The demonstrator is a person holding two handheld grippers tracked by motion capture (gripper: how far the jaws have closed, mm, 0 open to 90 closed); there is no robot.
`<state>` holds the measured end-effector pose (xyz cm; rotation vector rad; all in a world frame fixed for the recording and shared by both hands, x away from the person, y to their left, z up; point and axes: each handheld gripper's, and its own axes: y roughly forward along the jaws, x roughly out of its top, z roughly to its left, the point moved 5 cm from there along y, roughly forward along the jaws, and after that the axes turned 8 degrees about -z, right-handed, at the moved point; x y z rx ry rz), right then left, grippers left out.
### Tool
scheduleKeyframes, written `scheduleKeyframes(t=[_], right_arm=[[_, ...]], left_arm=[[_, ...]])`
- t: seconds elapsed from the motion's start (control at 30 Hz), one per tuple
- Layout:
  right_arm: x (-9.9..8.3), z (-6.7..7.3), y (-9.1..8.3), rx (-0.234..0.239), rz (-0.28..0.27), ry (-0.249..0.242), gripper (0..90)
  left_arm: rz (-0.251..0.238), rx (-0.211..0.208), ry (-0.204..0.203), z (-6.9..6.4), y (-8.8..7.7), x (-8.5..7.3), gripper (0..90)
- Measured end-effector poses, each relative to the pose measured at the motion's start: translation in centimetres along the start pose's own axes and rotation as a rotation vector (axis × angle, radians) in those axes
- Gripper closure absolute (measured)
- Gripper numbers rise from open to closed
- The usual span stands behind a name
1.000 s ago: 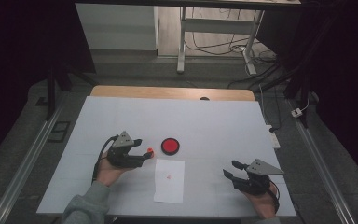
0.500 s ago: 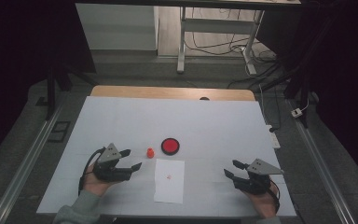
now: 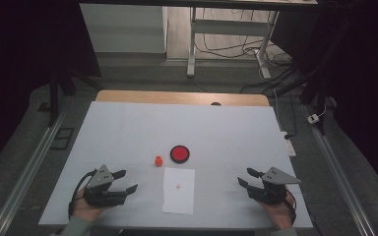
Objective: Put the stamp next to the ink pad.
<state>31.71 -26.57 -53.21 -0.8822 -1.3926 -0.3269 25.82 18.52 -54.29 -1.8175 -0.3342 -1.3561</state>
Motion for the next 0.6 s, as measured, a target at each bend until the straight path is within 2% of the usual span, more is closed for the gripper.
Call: scheduleKeyframes(t=[0.33, 0.6], right_arm=[[0.04, -0.10, -0.04, -0.007, -0.006, -0.002, 46.4], [0.05, -0.11, -0.08, -0.012, -0.004, -0.006, 46.4]], left_arm=[[0.008, -0.001, 0.002, 0.10, 0.10, -0.11, 31.9], [0.011, 0.007, -0.015, 0.44, 0.08, -0.30, 31.7]])
